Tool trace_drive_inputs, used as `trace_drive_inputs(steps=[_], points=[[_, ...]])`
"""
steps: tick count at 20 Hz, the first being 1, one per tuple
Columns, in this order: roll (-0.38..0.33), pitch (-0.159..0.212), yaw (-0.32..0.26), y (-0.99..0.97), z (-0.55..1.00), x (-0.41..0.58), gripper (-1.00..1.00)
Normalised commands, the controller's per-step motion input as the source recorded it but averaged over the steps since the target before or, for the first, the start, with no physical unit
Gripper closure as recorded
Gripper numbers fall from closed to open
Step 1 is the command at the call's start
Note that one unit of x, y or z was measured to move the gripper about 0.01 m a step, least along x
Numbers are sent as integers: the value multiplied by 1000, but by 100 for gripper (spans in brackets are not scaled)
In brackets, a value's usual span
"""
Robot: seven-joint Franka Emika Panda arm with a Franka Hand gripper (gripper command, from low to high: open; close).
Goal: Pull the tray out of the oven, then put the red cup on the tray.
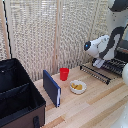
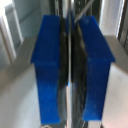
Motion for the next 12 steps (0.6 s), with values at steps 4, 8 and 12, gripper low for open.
trace_drive_inputs(steps=[4, 8, 12], points=[[-77, -55, -26, 881, -139, -34, 100], [-76, -38, -30, 895, -183, -17, 100], [-81, 8, -71, 648, -87, 0, 100]])
